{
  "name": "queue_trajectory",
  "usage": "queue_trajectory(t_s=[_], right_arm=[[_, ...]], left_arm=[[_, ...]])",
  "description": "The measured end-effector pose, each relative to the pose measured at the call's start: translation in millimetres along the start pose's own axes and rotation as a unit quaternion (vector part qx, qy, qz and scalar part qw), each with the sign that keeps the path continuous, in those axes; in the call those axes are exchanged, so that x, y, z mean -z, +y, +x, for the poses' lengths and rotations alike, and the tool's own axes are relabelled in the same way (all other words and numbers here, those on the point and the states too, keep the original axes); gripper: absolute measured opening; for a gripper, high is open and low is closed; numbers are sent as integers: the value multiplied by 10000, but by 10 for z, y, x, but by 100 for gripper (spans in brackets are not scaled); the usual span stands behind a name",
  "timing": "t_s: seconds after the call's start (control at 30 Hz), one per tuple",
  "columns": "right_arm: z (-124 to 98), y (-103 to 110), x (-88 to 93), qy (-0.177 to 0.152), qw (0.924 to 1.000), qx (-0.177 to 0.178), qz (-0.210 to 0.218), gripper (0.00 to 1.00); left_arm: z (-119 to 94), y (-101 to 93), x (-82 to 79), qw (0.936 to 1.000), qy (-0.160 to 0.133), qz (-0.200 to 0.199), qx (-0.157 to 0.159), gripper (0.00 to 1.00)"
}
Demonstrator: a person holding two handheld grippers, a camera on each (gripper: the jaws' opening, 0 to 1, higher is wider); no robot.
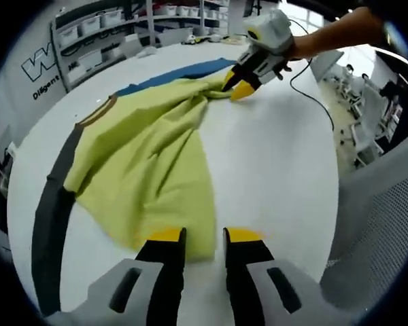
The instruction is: Fold the garment on the visible template until the final outline fits inside the template.
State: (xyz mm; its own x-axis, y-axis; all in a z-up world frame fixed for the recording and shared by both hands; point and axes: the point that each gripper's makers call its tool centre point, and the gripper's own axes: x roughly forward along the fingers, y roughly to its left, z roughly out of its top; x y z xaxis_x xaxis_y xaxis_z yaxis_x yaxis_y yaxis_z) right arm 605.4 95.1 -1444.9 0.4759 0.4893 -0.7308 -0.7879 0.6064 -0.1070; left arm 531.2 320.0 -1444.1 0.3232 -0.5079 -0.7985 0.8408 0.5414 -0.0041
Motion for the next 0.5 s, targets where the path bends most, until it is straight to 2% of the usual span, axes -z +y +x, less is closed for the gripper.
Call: queue_trajectory(t_s=[0.27, 0.33, 0.5], right_arm=[[14, -67, 0, 89, 9999, 69, -116, 3], [14, -71, 1, 101, 9999, 69, -82, 0], [-45, -67, -9, 127, 9999, 51, 20, 0]], left_arm=[[-3, 77, 13, 9999, 9, 98, -129, 7], [-5, 103, 14, 9998, 22, 106, -189, 1], [-4, 118, 20, 9999, 62, 13, -113, 0]])
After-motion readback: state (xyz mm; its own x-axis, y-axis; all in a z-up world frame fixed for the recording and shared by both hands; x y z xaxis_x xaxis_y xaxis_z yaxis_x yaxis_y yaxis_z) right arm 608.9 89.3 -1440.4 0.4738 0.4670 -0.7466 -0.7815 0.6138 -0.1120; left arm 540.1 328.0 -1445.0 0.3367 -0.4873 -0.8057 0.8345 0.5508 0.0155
